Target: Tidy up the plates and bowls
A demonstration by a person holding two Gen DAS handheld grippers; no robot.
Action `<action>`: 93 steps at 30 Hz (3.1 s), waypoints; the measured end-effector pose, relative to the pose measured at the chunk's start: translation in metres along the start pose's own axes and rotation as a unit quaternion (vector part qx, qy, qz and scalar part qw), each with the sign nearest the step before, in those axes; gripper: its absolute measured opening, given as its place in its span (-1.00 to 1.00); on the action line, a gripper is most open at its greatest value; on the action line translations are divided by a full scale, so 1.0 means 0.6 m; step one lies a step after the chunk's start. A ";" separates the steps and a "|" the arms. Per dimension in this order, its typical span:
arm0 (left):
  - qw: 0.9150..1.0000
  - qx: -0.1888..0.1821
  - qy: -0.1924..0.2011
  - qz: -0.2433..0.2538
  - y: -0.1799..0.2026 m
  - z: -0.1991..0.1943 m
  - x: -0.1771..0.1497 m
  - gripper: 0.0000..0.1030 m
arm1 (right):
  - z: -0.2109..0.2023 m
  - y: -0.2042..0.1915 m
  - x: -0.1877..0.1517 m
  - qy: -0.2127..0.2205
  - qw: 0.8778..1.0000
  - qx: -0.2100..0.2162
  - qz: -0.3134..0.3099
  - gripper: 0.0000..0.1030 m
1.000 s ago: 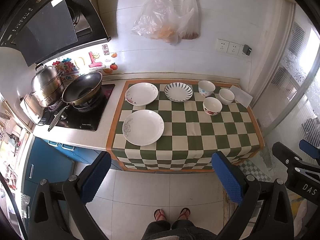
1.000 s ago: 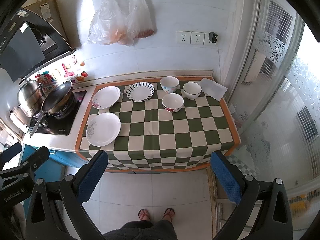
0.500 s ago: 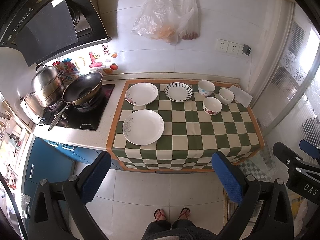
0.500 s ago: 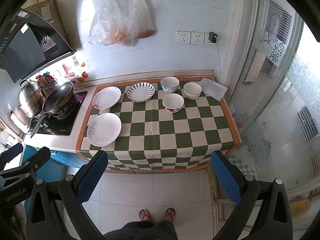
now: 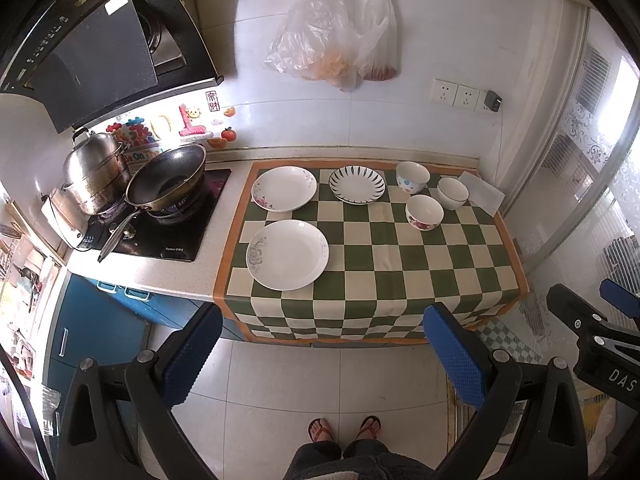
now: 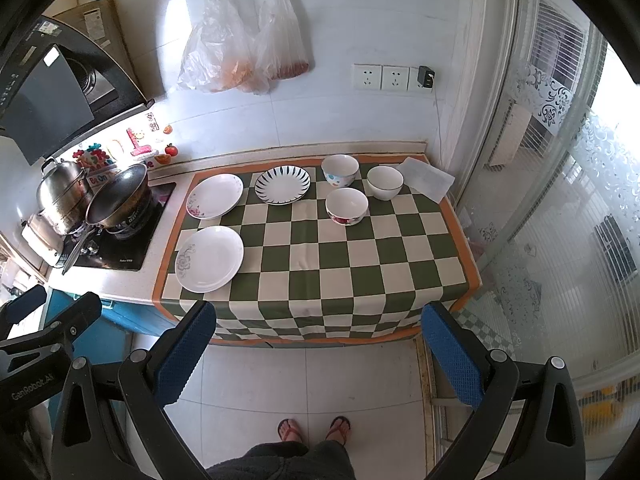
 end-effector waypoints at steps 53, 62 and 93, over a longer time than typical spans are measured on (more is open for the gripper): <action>0.993 0.109 0.046 0.001 -0.127 0.252 0.014 1.00 | 0.195 -0.052 -0.004 0.071 0.997 -0.037 0.007 1.00; 0.993 0.116 -0.007 0.006 -0.138 0.419 0.047 1.00 | 0.439 -0.095 -0.010 -0.004 1.000 -0.006 -0.009 1.00; 0.949 0.022 -0.311 -0.043 -0.162 0.877 0.019 -0.10 | 1.028 -0.176 0.033 -0.326 0.932 0.155 -0.019 0.36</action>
Point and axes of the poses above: each gripper's, at about its wrist camera, not at the fingertips, and z roughly the way its jaws point, y to its right, x to its top, the point moved 6 cm from there along z, roughly the way its jaws point, and after that the axes turned 9 degrees about x, right-handed, at the moved point
